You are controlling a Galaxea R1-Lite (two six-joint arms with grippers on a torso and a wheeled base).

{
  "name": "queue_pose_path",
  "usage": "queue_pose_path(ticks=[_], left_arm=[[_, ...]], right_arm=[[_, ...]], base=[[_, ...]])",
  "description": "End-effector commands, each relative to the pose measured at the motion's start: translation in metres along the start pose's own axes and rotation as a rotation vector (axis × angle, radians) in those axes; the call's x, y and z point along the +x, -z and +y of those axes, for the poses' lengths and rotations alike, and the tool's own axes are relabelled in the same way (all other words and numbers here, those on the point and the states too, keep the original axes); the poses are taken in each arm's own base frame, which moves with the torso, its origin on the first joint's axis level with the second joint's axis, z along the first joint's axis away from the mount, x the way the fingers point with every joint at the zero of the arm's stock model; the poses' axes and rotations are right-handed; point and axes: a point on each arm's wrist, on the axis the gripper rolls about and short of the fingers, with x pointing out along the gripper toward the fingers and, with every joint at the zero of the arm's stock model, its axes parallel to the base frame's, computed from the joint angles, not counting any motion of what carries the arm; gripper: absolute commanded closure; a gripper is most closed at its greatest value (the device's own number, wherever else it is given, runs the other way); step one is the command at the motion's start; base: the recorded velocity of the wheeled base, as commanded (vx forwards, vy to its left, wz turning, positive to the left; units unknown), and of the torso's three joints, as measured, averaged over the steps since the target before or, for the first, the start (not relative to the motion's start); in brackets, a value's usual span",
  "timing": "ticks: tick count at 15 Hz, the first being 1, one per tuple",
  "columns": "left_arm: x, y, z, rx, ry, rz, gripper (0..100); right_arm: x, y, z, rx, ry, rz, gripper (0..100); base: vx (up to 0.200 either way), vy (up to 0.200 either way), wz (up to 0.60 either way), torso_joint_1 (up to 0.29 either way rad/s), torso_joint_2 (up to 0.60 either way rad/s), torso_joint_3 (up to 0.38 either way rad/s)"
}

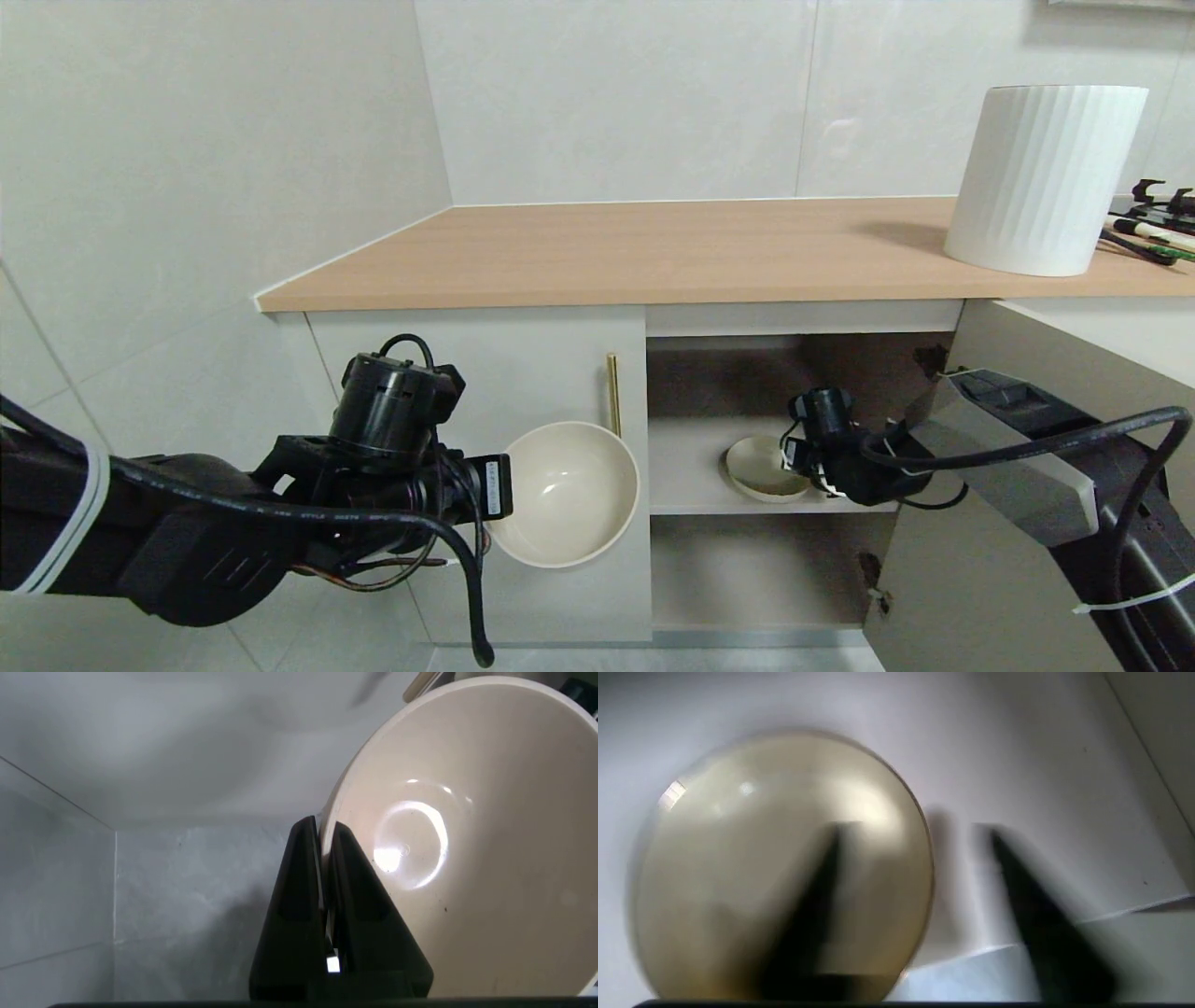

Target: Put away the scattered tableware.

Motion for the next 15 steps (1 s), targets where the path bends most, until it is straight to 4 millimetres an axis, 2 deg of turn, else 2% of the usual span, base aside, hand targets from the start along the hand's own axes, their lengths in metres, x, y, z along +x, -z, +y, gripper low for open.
queue_pose_path(ticks=[1, 3, 5, 6, 7, 8, 9, 11, 13, 15], left_arm=[[-0.001, 0.000, 0.000, 0.000, 0.001, -0.002, 100], [0.000, -0.001, -0.001, -0.001, 0.004, -0.009, 100], [0.002, -0.003, -0.002, 0.002, 0.015, -0.019, 100], [0.007, -0.009, -0.009, 0.009, 0.032, -0.042, 100], [0.009, -0.013, -0.014, 0.012, 0.045, -0.056, 100], [0.017, -0.020, -0.028, 0.024, 0.072, -0.073, 100], [0.024, -0.019, -0.036, 0.036, 0.079, -0.066, 100], [0.035, -0.011, -0.037, 0.048, 0.058, -0.039, 100], [0.042, 0.001, -0.047, 0.078, 0.032, -0.023, 100], [0.049, 0.013, -0.054, 0.102, 0.019, 0.002, 100]], right_arm=[[0.000, -0.002, 0.001, 0.006, -0.003, -0.007, 0], [-0.005, -0.006, 0.001, 0.020, -0.005, -0.012, 0], [-0.029, -0.020, -0.001, 0.047, -0.004, 0.002, 0], [-0.058, -0.032, -0.003, 0.046, -0.019, 0.015, 0], [-0.069, -0.034, -0.003, 0.038, -0.029, 0.023, 0], [-0.098, -0.037, -0.003, 0.014, -0.071, 0.040, 0], [-0.121, -0.039, -0.002, -0.015, -0.096, 0.042, 0], [-0.158, -0.051, -0.001, -0.043, -0.158, 0.018, 0], [-0.226, -0.059, 0.002, -0.083, -0.333, 0.054, 0], [-0.273, -0.059, 0.004, -0.132, -0.429, 0.093, 0]], base=[[0.000, 0.000, 0.00, 0.000, 0.00, 0.000], [0.000, 0.000, 0.00, 0.000, 0.00, 0.000], [0.000, 0.000, 0.00, 0.000, 0.00, 0.000], [0.000, 0.000, 0.00, 0.000, 0.00, 0.000], [0.000, 0.000, 0.00, 0.000, 0.00, 0.000], [0.000, 0.000, 0.00, 0.000, 0.00, 0.000], [0.000, 0.000, 0.00, 0.000, 0.00, 0.000], [0.000, 0.000, 0.00, 0.000, 0.00, 0.000], [0.000, 0.000, 0.00, 0.000, 0.00, 0.000], [0.000, 0.000, 0.00, 0.000, 0.00, 0.000]])
